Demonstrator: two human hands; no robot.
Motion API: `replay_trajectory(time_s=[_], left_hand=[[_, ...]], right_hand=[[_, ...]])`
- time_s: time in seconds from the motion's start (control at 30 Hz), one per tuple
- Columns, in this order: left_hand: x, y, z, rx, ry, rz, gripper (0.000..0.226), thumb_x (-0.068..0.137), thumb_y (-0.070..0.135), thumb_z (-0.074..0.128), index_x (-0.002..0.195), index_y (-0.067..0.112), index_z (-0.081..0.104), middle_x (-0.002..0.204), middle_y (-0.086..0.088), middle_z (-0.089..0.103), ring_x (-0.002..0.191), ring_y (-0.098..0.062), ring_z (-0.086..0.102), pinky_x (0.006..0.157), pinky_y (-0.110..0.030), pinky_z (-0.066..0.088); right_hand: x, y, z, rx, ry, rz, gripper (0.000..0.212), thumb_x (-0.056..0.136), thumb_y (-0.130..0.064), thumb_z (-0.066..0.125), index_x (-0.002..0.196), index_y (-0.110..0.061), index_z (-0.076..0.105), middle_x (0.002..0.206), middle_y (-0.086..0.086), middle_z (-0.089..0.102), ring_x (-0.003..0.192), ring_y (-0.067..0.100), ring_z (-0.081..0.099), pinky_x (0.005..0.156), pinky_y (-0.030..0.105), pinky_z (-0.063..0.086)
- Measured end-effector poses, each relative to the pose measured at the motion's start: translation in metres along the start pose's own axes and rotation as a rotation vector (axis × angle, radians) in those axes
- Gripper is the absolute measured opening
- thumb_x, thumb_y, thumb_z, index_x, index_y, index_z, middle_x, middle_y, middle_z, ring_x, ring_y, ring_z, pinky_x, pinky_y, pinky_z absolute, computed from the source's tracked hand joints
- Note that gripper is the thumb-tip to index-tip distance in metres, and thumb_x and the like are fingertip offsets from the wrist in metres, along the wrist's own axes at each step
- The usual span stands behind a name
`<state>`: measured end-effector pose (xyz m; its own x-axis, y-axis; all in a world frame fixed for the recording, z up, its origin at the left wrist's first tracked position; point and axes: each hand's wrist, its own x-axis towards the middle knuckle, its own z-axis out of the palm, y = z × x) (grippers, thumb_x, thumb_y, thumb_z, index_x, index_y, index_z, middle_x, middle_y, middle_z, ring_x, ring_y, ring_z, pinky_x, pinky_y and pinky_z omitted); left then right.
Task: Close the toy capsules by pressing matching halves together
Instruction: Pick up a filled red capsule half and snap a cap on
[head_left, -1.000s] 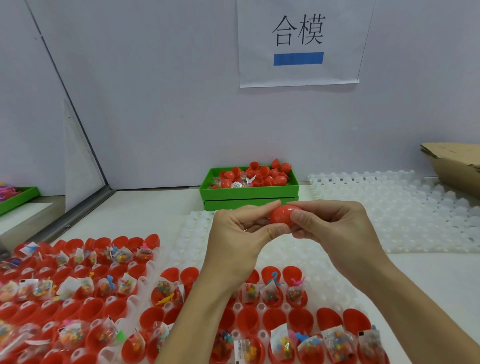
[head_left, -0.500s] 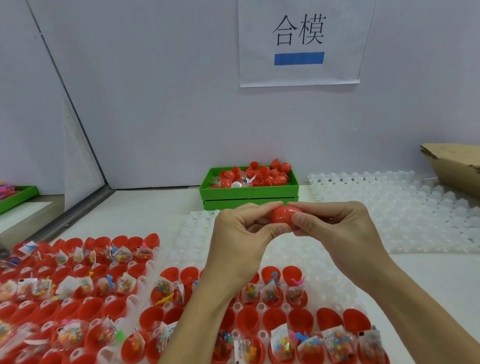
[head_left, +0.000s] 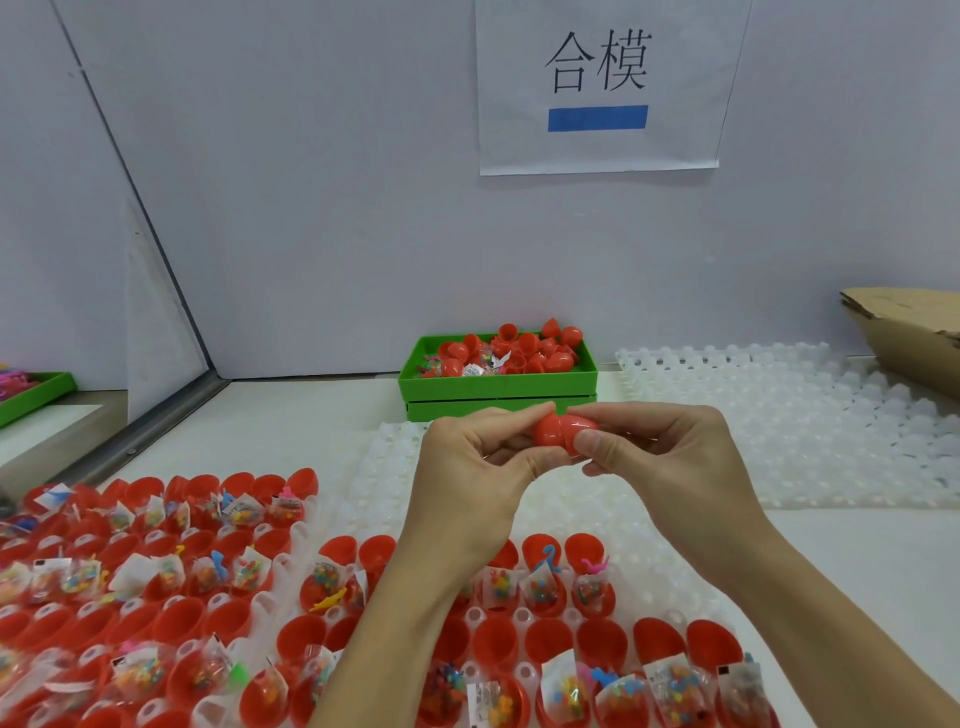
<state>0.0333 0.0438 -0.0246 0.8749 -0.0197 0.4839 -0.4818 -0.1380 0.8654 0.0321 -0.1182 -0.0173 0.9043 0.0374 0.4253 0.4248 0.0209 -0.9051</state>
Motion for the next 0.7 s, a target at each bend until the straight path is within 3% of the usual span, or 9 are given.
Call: replay_trajectory(time_s=[0.1,0.3,0.47,0.7], left_hand=[[0.0000,0.0005,-0.0012,0.021,-0.001,0.015,0.038,0.076,0.001,0.078,0.101,0.028,0.073,0.090,0.011,0.076,0.084,-0.002,0.072,0.075,-0.013,0.054],[0.0003,-0.0004,-0.0018,0.047,-0.008,0.029,0.040,0.077,-0.002,0.076,0.100,0.030,0.073,0.091,0.012,0.075,0.087,-0.004,0.071,0.078,-0.016,0.055],[0.0010,-0.0036,-0.0003,0.065,-0.003,0.023,0.037,0.078,-0.004,0.075,0.106,0.020,0.075,0.090,0.012,0.075,0.087,-0.002,0.070,0.077,-0.014,0.054],[0.0007,-0.0045,0.0004,0.077,0.008,0.032,0.036,0.078,-0.003,0.075,0.106,0.020,0.075,0.091,0.010,0.076,0.089,-0.003,0.070,0.079,-0.015,0.055]], right_hand=[[-0.0014,0.0004,0.0036,-0.022,0.005,-0.011,0.027,0.066,-0.027,0.074,0.092,-0.021,0.075,0.080,-0.006,0.077,0.073,0.012,0.074,0.061,0.017,0.056],[-0.0014,0.0019,0.0051,-0.042,0.013,-0.031,0.021,0.065,-0.030,0.073,0.086,-0.027,0.074,0.076,-0.010,0.076,0.070,0.011,0.073,0.060,0.015,0.055],[-0.0004,0.0032,0.0036,-0.036,0.023,-0.023,0.016,0.072,-0.019,0.075,0.087,-0.026,0.075,0.076,-0.008,0.077,0.071,0.013,0.074,0.062,0.016,0.056],[-0.0005,0.0044,0.0020,-0.023,0.028,0.000,0.017,0.076,-0.011,0.076,0.090,-0.021,0.076,0.077,-0.003,0.077,0.072,0.016,0.075,0.063,0.018,0.058]])
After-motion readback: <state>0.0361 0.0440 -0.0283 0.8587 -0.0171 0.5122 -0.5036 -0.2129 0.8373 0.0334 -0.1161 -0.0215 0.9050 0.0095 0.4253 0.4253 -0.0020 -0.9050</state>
